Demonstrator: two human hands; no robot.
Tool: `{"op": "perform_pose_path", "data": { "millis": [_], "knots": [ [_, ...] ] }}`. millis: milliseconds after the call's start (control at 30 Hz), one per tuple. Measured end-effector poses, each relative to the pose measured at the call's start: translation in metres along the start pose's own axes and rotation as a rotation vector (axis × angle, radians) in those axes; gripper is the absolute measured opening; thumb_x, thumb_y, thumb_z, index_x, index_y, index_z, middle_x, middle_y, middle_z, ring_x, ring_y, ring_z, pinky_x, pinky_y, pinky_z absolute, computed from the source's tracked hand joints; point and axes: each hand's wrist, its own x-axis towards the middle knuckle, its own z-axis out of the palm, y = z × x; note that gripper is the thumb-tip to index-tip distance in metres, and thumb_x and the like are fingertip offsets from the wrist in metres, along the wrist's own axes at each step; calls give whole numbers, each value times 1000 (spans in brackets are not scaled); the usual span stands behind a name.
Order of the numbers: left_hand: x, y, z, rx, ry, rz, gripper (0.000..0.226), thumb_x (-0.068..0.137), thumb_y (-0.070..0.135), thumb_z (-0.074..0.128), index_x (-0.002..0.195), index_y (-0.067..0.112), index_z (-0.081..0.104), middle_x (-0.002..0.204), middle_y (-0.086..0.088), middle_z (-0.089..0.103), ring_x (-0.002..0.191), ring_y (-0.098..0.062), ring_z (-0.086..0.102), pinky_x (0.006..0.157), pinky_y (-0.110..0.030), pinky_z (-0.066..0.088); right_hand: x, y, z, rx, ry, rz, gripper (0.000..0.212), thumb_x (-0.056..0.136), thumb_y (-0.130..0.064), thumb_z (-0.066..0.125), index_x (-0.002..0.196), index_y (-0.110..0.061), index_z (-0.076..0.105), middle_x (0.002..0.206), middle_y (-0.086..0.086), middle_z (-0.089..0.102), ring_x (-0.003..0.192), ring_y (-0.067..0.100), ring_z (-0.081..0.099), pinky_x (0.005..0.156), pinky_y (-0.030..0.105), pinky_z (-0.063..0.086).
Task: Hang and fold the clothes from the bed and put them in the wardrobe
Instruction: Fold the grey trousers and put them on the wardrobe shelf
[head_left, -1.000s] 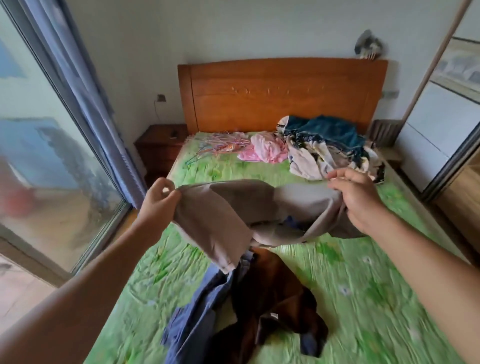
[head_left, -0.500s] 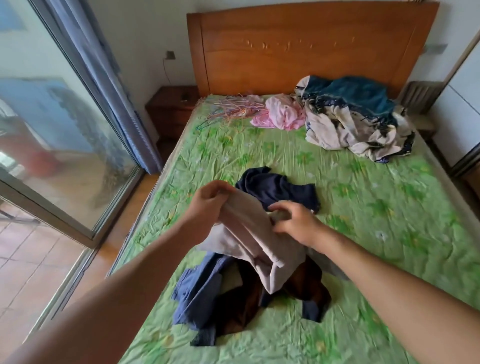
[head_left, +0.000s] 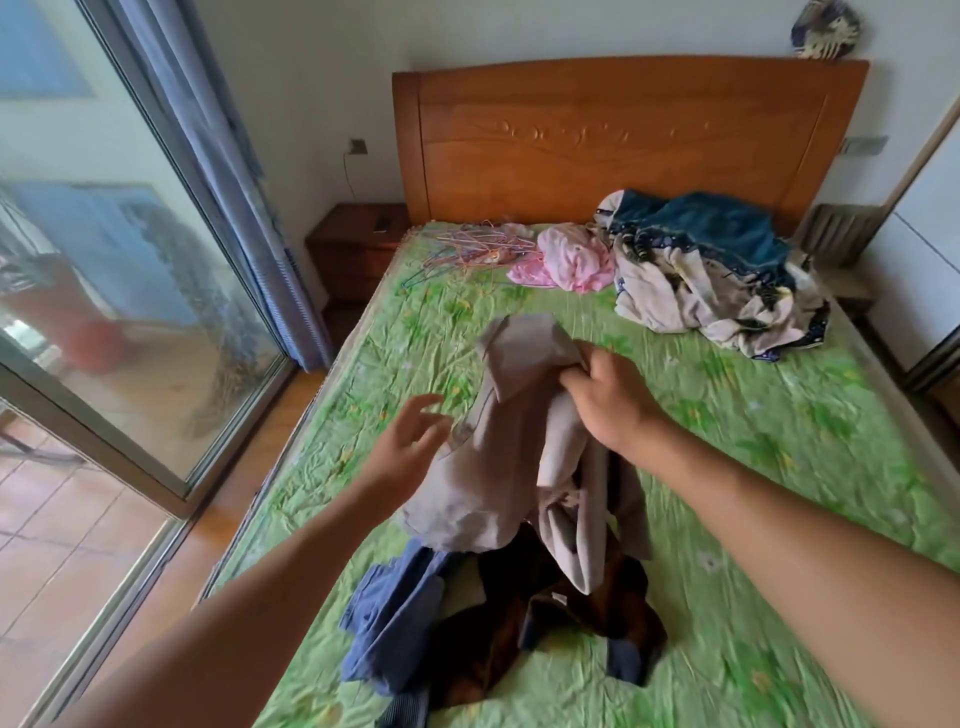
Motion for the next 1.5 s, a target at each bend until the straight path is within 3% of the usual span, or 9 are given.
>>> {"op": "perform_pose_path", "data": {
  "millis": [167, 367, 567, 700, 933, 1133, 1267, 1367, 1500],
  "knots": [
    [-9, -45, 4, 290, -213, -16, 87, 75, 14, 77, 151, 23, 35, 149, 5, 41, 137, -8, 37, 113, -28, 32, 11, -57, -32, 37, 78, -164, 32, 74, -28, 48, 83, -3, 66, 78, 14, 68, 77, 28, 62, 66, 39, 44],
    [-21, -1, 31, 43, -466, -63, 16, 84, 0, 58, 87, 15, 61, 69, 10, 63, 68, -11, 59, 62, -24, 49, 33, -78, -46, -68, 127, -216, 33, 79, -30, 48, 88, -4, 66, 84, 13, 68, 85, 30, 61, 74, 41, 47],
    [-25, 35, 46, -257, -359, 14, 33, 90, -18, 43, 101, 7, 62, 87, -1, 73, 85, -16, 69, 75, -29, 58, 24, -17, -28, -190, -65, 53, 25, 97, -33, 57, 102, -9, 63, 96, 15, 68, 92, 35, 65, 68, 37, 43],
    [-20, 68, 49, -442, -196, -11, 29, 94, -11, 48, 105, 11, 63, 89, -6, 73, 81, -15, 71, 73, -29, 60, -9, 14, -3, -181, -323, 173, 44, 102, -49, 48, 139, -26, 55, 136, 0, 61, 121, 23, 58, 95, 31, 46],
    [20, 93, 23, -796, 15, -179, 20, 99, 16, 48, 99, 0, 60, 82, -14, 62, 70, -24, 64, 63, -31, 55, -94, 33, 16, 245, -213, 117, 55, 81, -80, 42, 123, -47, 54, 105, -24, 68, 97, -8, 63, 85, 30, 47],
    [12, 113, 25, -1018, 0, -247, 17, 95, 14, 44, 93, 4, 56, 93, -16, 58, 83, -27, 59, 80, -35, 53, -99, 10, 40, 424, -246, 22, 128, 61, -75, 78, 156, -49, -4, 145, -24, 45, 133, -1, 48, 106, 26, 45],
    [7, 111, 25, -972, 4, -209, 31, 94, 5, 44, 79, 0, 71, 85, -18, 59, 77, -25, 61, 83, -32, 52, -75, -26, 36, 382, 36, -127, 81, 85, -39, 79, 153, -27, 37, 142, -19, 55, 134, -1, 49, 109, 21, 40],
    [3, 103, 23, -851, -51, -111, 19, 99, 12, 52, 94, -1, 64, 86, -14, 67, 82, -24, 69, 75, -31, 59, -61, -44, 21, 293, 275, -64, 6, 94, -21, 70, 99, -23, 69, 85, -24, 69, 85, -13, 65, 70, 3, 44],
    [-21, 79, 27, -465, -141, -64, 48, 96, 40, 64, 134, 14, 50, 126, -13, 66, 118, -27, 64, 104, -46, 51, -40, -61, 4, 378, 364, 155, 32, 94, -24, 66, 67, -9, 57, 52, -8, 54, 44, 6, 48, 48, 25, 35]
  ]
}}
